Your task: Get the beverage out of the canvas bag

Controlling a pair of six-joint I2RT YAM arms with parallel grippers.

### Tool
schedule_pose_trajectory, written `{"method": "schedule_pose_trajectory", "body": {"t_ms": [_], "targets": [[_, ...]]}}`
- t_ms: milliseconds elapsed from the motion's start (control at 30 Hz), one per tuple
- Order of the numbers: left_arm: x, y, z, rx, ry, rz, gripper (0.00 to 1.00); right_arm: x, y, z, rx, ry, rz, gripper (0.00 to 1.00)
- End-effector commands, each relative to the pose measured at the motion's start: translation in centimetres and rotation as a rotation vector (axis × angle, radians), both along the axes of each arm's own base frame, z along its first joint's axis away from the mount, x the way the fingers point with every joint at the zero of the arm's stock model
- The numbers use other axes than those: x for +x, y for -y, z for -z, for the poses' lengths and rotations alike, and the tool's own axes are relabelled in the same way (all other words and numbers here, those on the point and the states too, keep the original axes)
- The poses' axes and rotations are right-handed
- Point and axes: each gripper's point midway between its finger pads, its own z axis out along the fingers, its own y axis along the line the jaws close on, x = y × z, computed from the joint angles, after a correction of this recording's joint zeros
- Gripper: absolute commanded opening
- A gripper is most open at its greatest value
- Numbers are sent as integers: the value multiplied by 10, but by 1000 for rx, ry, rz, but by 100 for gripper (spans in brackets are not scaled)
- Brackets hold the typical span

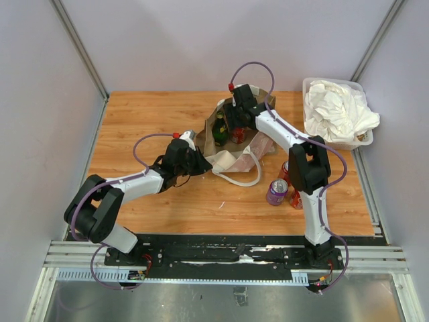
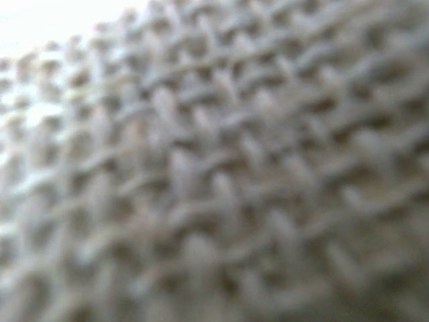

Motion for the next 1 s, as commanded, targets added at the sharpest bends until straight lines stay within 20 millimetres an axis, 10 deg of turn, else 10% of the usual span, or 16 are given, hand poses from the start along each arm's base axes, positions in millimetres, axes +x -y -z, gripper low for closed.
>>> {"method": "schedule_pose_trajectory", "body": {"t_ms": [0, 267, 600, 967], "targets": [[2, -5, 6, 30, -15, -11, 9, -5, 13, -21, -30, -5, -31, 1], [3, -3, 4, 20, -12, -12, 9, -9, 5, -125, 40, 173, -74, 1], [3, -4, 2, 18, -11, -15, 9, -72, -12, -225, 87, 362, -162, 1], [4, -3, 5, 8, -17, -19, 9, -158, 29, -254, 127, 422, -112, 1]]}}
